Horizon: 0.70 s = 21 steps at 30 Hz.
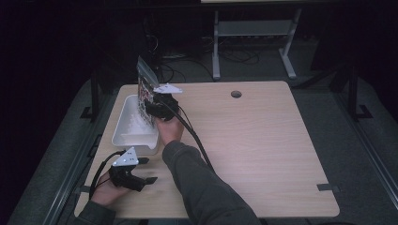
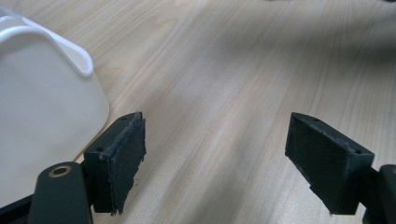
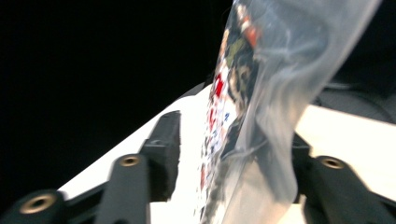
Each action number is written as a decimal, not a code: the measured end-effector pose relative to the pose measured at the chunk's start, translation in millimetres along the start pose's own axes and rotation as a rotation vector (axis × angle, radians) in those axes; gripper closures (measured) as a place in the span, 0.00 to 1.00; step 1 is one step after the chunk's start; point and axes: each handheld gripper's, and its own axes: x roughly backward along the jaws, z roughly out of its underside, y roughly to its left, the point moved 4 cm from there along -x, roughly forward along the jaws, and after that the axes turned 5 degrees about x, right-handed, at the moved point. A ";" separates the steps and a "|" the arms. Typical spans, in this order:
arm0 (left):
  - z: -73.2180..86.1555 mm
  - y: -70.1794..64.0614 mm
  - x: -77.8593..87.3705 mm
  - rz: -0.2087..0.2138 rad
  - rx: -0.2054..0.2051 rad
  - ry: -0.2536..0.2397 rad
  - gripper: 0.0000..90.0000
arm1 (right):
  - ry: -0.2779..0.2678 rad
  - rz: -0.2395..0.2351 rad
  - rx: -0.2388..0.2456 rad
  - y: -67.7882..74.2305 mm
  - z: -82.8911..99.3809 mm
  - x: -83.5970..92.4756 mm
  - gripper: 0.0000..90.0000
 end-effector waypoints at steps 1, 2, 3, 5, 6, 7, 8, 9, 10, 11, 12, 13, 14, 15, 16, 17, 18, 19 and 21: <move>-0.1 -0.3 -0.1 -0.001 -0.001 0.000 0.22 | 0.000 -0.015 -0.010 -1.0 0.5 0.8 0.51; -0.2 -0.6 -0.3 -0.001 -0.002 -0.001 0.22 | 0.002 -0.025 -0.014 -2.5 1.1 1.7 0.49; -0.3 -0.8 -0.6 0.000 -0.001 0.000 0.22 | 0.002 -0.034 -0.017 -3.8 1.5 2.9 0.48; -0.3 -1.3 -1.1 -0.001 -0.002 0.002 0.22 | 0.000 -0.062 -0.027 -6.0 2.0 5.4 0.45; -0.3 -1.3 -1.1 -0.001 -0.002 0.002 0.22 | 0.003 -0.074 -0.031 -7.2 2.1 7.3 0.44; -0.4 -1.3 -1.3 -0.001 -0.002 0.002 0.22 | 0.003 -0.081 -0.031 -7.8 2.0 8.6 0.44; -0.4 -1.3 -1.3 -0.001 -0.001 0.002 0.22 | 0.001 -0.091 -0.031 -8.7 1.6 10.4 0.42; -0.5 -1.3 -1.4 -0.002 -0.003 0.002 0.22 | -0.001 -0.101 -0.033 -9.8 1.1 12.2 0.41; -0.6 -1.3 -1.4 -0.002 -0.005 0.003 0.22 | 0.001 -0.111 -0.037 -11.2 0.6 14.2 0.40; -0.8 -1.6 -1.7 -0.002 -0.002 0.001 0.22 | 0.000 -0.121 -0.041 -12.3 -0.1 16.4 0.40; -1.0 -2.0 -2.0 -0.001 0.000 -0.001 0.22 | -0.001 -0.132 -0.046 -13.4 -0.5 19.0 0.39; -1.1 -2.2 -2.3 -0.002 -0.003 0.000 0.22 | -0.001 -0.142 -0.049 -14.4 -0.7 21.6 0.38; -1.2 -2.4 -2.7 -0.003 -0.004 0.001 0.22 | 0.001 -0.155 -0.051 -15.5 -0.7 24.3 0.37; -1.3 -2.7 -3.2 -0.001 -0.006 0.003 0.22 | 0.002 -0.164 -0.051 -16.9 -0.5 27.3 0.36; -1.4 -3.2 -3.7 -0.002 -0.006 0.004 0.22 | 0.002 -0.172 -0.052 -18.3 -0.2 30.4 0.36; -1.7 -3.7 -4.2 -0.003 -0.008 0.005 0.22 | 0.001 -0.181 -0.054 -19.8 0.3 33.6 0.35; -1.9 -4.3 -4.6 -0.003 -0.010 0.007 0.22 | 0.000 -0.190 -0.056 -21.5 0.9 36.7 0.34; -2.2 -4.9 -5.1 -0.005 -0.011 0.008 0.22 | 0.001 -0.194 -0.056 -23.5 1.4 39.9 0.34; -2.7 -5.9 -6.1 -0.004 -0.012 0.010 0.22 | 0.001 -0.210 -0.065 -27.4 2.5 46.0 0.32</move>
